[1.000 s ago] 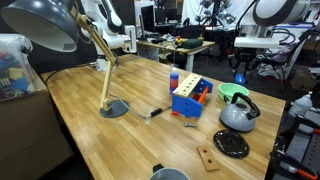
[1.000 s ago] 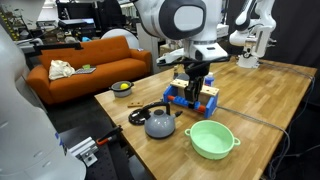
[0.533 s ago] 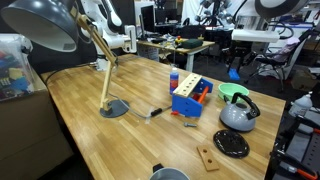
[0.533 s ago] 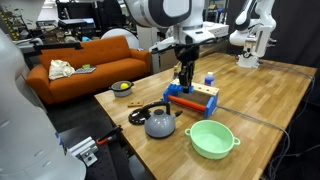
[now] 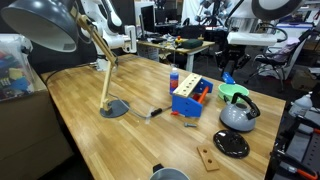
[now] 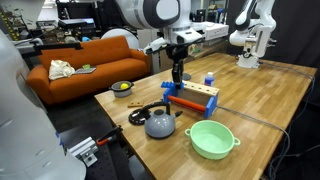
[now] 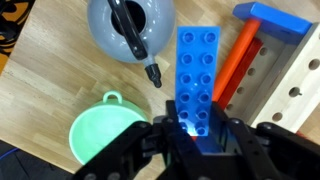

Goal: Remove the blue building block from the green pot and put it on the table

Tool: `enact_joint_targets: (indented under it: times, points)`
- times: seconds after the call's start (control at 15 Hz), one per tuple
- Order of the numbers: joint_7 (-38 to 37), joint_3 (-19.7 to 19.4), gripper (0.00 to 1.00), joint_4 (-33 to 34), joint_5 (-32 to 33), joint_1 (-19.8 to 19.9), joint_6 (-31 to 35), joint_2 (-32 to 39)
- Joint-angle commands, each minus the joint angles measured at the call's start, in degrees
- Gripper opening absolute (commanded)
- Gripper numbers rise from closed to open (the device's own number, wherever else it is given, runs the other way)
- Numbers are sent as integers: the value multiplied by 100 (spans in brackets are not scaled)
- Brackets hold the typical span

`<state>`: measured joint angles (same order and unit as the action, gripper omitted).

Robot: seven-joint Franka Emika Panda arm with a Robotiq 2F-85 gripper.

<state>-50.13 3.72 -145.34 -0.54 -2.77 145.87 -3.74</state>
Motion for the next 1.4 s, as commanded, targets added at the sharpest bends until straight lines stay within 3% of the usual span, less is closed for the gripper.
enact_joint_targets:
  times: [0.0, 0.53, 0.6, 0.67, 1.13, 1.2, 1.33]
  points:
    - [290, 137, 10, 123, -53, -111, 92, 267]
    - [263, 264, 10, 580, -171, -451, -61, 1055]
    - [137, 221, 10, 412, -45, -476, 0, 896]
    - [136, 215, 35, 446, -46, -496, 0, 965]
    - [134, 205, 35, 445, -45, -497, 0, 970]
    - [134, 205, 10, 445, -45, -497, 0, 970]
    - [-198, 161, 10, 513, 70, -525, 139, 1124]
